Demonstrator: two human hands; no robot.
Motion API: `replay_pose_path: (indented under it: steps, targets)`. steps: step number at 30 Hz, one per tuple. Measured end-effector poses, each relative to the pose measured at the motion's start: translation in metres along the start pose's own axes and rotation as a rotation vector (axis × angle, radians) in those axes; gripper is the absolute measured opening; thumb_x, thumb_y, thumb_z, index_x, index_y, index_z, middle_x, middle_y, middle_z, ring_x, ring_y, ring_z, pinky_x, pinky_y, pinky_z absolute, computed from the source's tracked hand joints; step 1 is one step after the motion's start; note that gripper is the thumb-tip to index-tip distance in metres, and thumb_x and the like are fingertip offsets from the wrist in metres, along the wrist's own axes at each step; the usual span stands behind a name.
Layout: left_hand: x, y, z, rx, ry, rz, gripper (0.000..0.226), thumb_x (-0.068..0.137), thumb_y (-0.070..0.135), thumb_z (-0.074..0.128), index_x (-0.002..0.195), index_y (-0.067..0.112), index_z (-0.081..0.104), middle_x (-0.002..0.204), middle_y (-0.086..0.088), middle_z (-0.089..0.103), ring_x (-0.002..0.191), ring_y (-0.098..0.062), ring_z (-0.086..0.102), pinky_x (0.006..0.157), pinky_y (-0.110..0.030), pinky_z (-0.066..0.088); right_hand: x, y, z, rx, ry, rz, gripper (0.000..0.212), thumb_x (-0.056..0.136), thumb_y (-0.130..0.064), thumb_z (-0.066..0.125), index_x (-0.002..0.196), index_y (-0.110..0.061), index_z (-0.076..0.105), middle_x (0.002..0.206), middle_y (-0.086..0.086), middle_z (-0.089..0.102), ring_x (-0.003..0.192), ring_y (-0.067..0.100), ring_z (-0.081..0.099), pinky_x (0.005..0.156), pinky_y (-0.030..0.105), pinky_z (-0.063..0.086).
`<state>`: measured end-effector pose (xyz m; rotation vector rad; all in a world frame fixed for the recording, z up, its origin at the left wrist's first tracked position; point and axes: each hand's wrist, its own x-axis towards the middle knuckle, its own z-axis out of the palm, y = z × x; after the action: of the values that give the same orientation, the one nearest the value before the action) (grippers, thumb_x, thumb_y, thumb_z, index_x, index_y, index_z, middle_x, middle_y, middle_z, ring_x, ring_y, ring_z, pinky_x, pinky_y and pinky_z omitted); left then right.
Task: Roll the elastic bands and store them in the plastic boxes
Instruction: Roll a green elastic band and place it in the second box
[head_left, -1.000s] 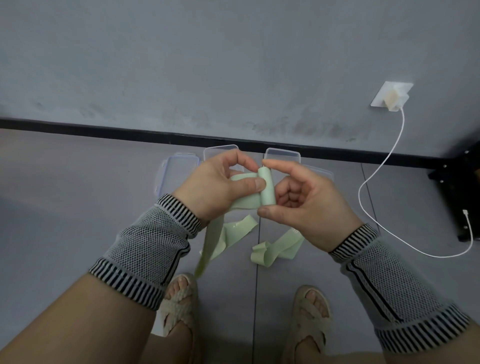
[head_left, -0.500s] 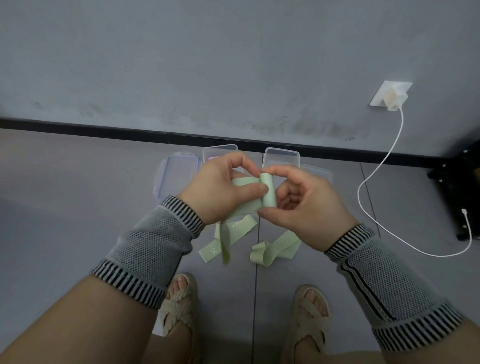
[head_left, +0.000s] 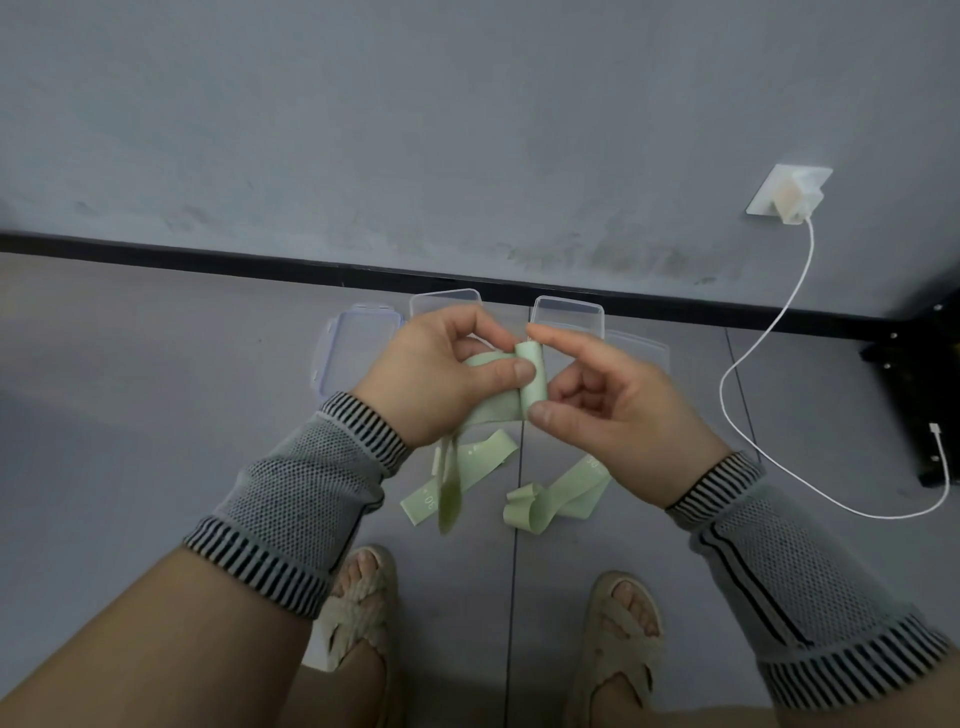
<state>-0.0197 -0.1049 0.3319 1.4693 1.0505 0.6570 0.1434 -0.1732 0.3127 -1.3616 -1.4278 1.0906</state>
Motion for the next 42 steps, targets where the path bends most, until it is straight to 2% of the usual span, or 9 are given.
replay_pose_path:
  steps: [6, 10, 15, 18, 24, 27, 33, 39, 42]
  targets:
    - [0.003, -0.004, -0.004, -0.128, -0.110, 0.017, 0.018, 0.070, 0.017, 0.072, 0.084, 0.015, 0.061, 0.076, -0.019, 0.069, 0.067, -0.028, 0.063, 0.065, -0.035, 0.052, -0.001, -0.005, -0.003, 0.175, -0.078, 0.027, 0.052, 0.074, -0.018, 0.074, 0.116, -0.043, 0.057, 0.072, 0.005, 0.069, 0.073, 0.025, 0.069, 0.082, 0.044, 0.057]
    - [0.003, -0.005, 0.000, 0.048, -0.081, 0.030, 0.018, 0.079, 0.016, 0.073, 0.089, 0.019, 0.059, 0.063, -0.002, 0.069, 0.059, -0.014, 0.062, 0.058, -0.027, 0.050, -0.001, -0.004, -0.003, 0.105, -0.017, 0.011, 0.051, 0.078, 0.003, 0.071, 0.113, -0.031, 0.058, 0.067, 0.003, 0.065, 0.065, 0.021, 0.063, 0.076, 0.049, 0.054]
    - [0.004, -0.006, -0.008, 0.412, -0.081, 0.048, 0.019, 0.077, 0.037, 0.070, 0.073, 0.022, 0.059, 0.046, 0.015, 0.052, 0.044, 0.002, 0.045, 0.046, -0.013, 0.034, -0.001, -0.001, -0.004, 0.053, 0.014, -0.005, 0.051, 0.077, 0.003, 0.072, 0.111, -0.032, 0.058, 0.069, 0.002, 0.062, 0.063, 0.017, 0.058, 0.066, 0.029, 0.052]
    - [0.003, -0.005, -0.014, 0.597, -0.070, 0.097, 0.021, 0.082, 0.034, 0.067, 0.067, 0.022, 0.056, 0.061, 0.010, 0.054, 0.054, -0.001, 0.048, 0.051, -0.016, 0.038, 0.001, -0.001, -0.009, 0.068, 0.054, -0.007, 0.051, 0.076, 0.004, 0.071, 0.110, -0.032, 0.059, 0.068, 0.002, 0.061, 0.061, 0.014, 0.057, 0.063, 0.022, 0.051]
    - [0.003, -0.002, -0.003, 0.390, 0.034, 0.122, 0.024, 0.079, 0.024, 0.071, 0.066, 0.016, 0.053, 0.059, 0.006, 0.050, 0.048, -0.001, 0.042, 0.048, -0.017, 0.038, 0.005, 0.003, -0.001, -0.077, 0.132, -0.030, 0.049, 0.074, -0.007, 0.076, 0.105, -0.041, 0.057, 0.065, -0.006, 0.056, 0.059, 0.009, 0.053, 0.063, 0.025, 0.049]
    - [0.002, -0.002, 0.006, 0.471, 0.130, 0.167, 0.028, 0.073, 0.036, 0.075, 0.064, 0.018, 0.055, 0.056, 0.008, 0.051, 0.049, -0.003, 0.044, 0.050, -0.020, 0.039, 0.005, 0.004, 0.005, -0.249, 0.199, -0.059, 0.043, 0.075, -0.017, 0.077, 0.102, -0.043, 0.055, 0.063, -0.010, 0.051, 0.055, 0.003, 0.050, 0.060, 0.021, 0.047]
    - [-0.002, 0.002, 0.021, 0.614, 0.305, 0.191, 0.029, 0.074, 0.046, 0.071, 0.075, 0.019, 0.064, 0.062, 0.005, 0.059, 0.058, -0.009, 0.056, 0.059, -0.031, 0.049, 0.004, 0.000, 0.018, -0.526, 0.296, -0.175, 0.038, 0.077, -0.024, 0.074, 0.110, -0.025, 0.058, 0.065, -0.020, 0.043, 0.060, -0.003, 0.047, 0.058, 0.010, 0.038]
    - [0.002, 0.001, 0.014, 0.392, 0.195, 0.087, 0.020, 0.075, 0.031, 0.075, 0.077, 0.014, 0.066, 0.066, 0.005, 0.062, 0.056, -0.005, 0.053, 0.055, -0.019, 0.045, 0.003, 0.001, 0.014, -0.453, 0.251, -0.209, 0.048, 0.074, -0.025, 0.077, 0.117, -0.032, 0.058, 0.068, -0.020, 0.045, 0.066, -0.002, 0.050, 0.063, 0.010, 0.041]
    - [0.003, 0.000, 0.006, 0.173, 0.108, 0.014, 0.018, 0.074, 0.022, 0.077, 0.076, 0.009, 0.065, 0.068, -0.002, 0.062, 0.060, -0.011, 0.054, 0.061, -0.028, 0.047, 0.001, 0.003, 0.006, -0.249, 0.163, -0.140, 0.049, 0.081, -0.024, 0.072, 0.119, -0.048, 0.051, 0.073, -0.007, 0.054, 0.065, 0.004, 0.051, 0.067, 0.017, 0.046]
